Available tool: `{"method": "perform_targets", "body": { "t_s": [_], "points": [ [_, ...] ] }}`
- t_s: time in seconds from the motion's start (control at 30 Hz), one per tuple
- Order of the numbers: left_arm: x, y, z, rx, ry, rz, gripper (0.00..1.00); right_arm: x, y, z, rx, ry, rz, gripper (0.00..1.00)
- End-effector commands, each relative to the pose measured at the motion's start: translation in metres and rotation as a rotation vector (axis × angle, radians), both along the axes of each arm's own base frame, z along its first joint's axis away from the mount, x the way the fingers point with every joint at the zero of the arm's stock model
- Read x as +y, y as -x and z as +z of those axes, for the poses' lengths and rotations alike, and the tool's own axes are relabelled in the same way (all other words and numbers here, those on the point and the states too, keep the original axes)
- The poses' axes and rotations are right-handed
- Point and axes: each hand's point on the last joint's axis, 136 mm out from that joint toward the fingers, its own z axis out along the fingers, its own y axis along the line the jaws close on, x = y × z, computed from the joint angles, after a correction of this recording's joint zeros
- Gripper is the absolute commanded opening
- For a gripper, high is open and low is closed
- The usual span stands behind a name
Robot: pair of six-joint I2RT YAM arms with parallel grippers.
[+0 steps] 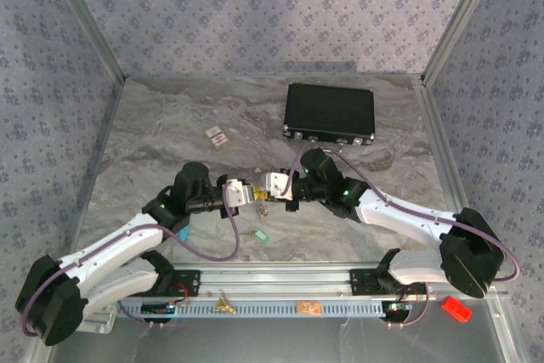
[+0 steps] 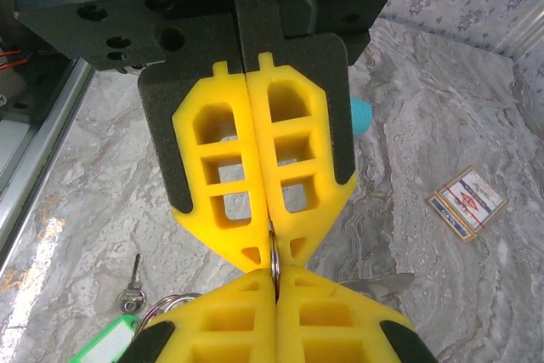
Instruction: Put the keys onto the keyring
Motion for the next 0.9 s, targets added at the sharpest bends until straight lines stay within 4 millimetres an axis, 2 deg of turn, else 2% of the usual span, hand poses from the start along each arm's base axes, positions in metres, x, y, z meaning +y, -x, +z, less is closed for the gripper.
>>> {"method": "perform_targets", "body": {
  "t_s": [0.0, 0.07, 0.17, 0.33, 0.5, 0.57, 0.63, 0.73, 0.87],
  "points": [
    [-0.007, 0.001, 0.025, -0.028, 0.048, -0.032, 0.00, 0.001, -0.001, 0.013, -0.014, -0.023, -0.004, 0.03],
    [-0.006, -0.002, 0.025, -0.015, 0.046, -0.006, 0.00, -0.003, -0.006, 0.020, -0.011, -0.059, -0.038, 0.28],
    [-0.001, -0.011, 0.024, 0.014, 0.046, 0.070, 0.00, -0.016, -0.012, 0.035, -0.008, -0.124, -0.089, 0.40],
    [0.006, -0.030, 0.029, 0.166, 0.108, 0.271, 0.00, -0.034, -0.011, 0.052, -0.013, -0.161, -0.143, 0.40],
    [0.026, -0.063, 0.038, 0.413, 0.160, 0.649, 0.00, -0.024, 0.011, 0.056, 0.012, -0.146, -0.092, 0.38],
    [0.029, -0.071, 0.039, 0.542, 0.160, 0.772, 0.00, -0.015, 0.021, 0.050, 0.032, -0.140, -0.060, 0.37],
    [0.027, -0.076, 0.040, 0.657, 0.160, 0.850, 0.00, -0.008, 0.023, 0.044, 0.050, -0.150, -0.060, 0.36],
    [0.021, -0.085, 0.043, 0.865, 0.258, 0.998, 0.00, 0.003, 0.014, 0.033, 0.090, -0.180, -0.107, 0.32],
    [0.006, -0.090, 0.051, 1.045, 0.304, 1.075, 0.00, 0.012, 0.001, 0.018, 0.087, -0.173, -0.172, 0.29]
  ]
}}
